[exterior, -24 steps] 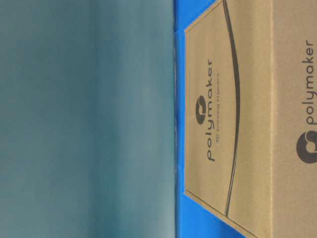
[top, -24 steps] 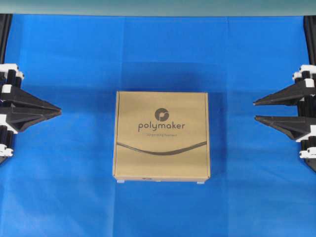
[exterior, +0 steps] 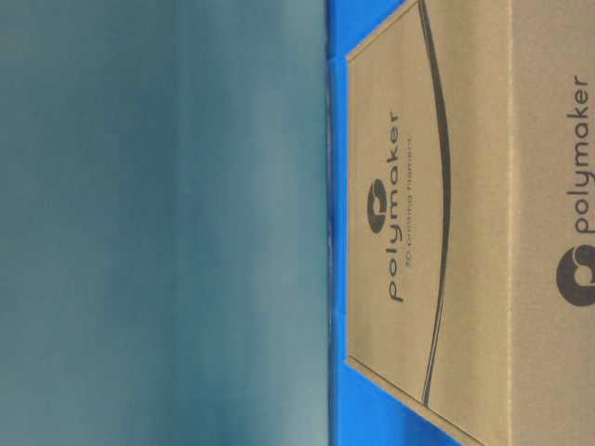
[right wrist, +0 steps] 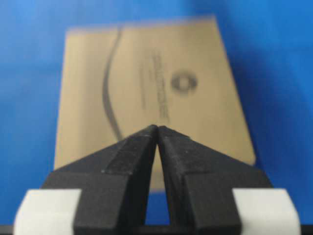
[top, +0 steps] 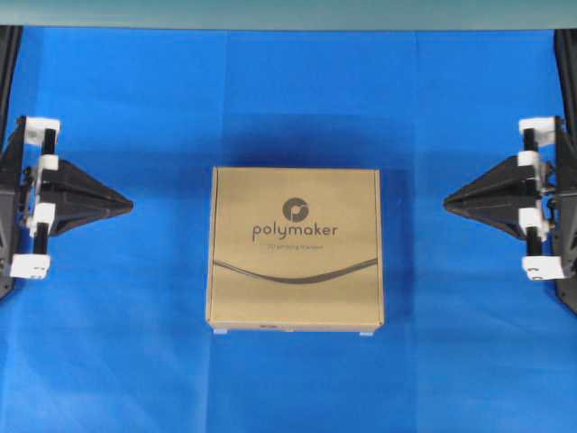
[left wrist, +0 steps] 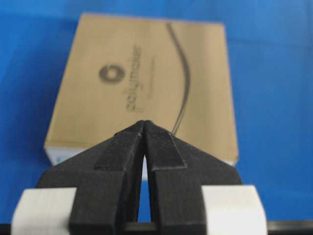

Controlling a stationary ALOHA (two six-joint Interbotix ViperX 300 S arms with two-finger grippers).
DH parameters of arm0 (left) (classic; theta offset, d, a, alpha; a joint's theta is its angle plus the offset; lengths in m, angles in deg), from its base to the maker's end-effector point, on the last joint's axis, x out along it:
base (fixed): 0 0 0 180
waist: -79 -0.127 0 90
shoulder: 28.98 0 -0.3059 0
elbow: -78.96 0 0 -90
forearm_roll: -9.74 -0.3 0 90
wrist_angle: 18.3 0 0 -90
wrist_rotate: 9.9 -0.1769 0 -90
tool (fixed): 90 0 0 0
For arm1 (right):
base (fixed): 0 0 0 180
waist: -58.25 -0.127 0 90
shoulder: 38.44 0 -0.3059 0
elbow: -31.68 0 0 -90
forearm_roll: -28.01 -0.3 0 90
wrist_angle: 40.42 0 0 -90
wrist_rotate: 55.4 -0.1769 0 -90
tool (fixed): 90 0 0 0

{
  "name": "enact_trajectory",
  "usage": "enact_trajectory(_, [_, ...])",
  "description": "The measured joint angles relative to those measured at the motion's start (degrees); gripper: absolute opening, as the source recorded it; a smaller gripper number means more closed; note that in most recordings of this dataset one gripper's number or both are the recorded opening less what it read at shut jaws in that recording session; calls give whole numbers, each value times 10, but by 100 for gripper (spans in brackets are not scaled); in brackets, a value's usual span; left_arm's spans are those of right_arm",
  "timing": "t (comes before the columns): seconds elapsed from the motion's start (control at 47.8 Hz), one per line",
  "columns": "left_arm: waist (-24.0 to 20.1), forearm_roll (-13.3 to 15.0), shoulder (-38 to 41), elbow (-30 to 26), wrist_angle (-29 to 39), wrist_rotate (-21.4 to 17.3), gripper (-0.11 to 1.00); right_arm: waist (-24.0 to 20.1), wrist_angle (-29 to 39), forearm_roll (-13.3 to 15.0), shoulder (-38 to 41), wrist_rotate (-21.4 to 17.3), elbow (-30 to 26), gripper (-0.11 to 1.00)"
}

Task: Lift up the cardboard box by clamping it between your arms.
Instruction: 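Raise both grippers and turn them toward the box sides, then move both grippers inward to press against the box's left and right sides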

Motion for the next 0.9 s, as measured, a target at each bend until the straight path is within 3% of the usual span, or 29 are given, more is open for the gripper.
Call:
enact_trajectory(0.188, [-5, 0, 34, -21, 45, -4, 0, 0, 110, 0, 53, 0, -16, -1])
enact_trajectory(0.398, [-4, 0, 77, -36, 90, -4, 0, -1, 178, 2, 93, 1, -25, 5])
enact_trajectory(0.481, [3, 0, 91, -40, 100, -6, 0, -1, 200, 6, 108, 2, -29, 13])
enact_trajectory(0.565, [6, -1, 106, -44, 107, -11, 2, 0, 219, 7, 120, 2, -34, 28])
enact_trajectory(0.67, [6, -1, 125, -46, 117, -10, 19, 0, 228, 10, 143, 3, -44, 58])
enact_trajectory(0.775, [7, -1, 141, -46, 122, -8, 51, -1, 229, 11, 168, 4, -47, 87])
enact_trajectory(0.837, [8, -1, 147, -46, 122, -4, 69, -1, 228, 13, 182, 4, -47, 97])
enact_trajectory(0.9, [10, -1, 155, -47, 122, -3, 84, -1, 223, 14, 196, 5, -44, 100])
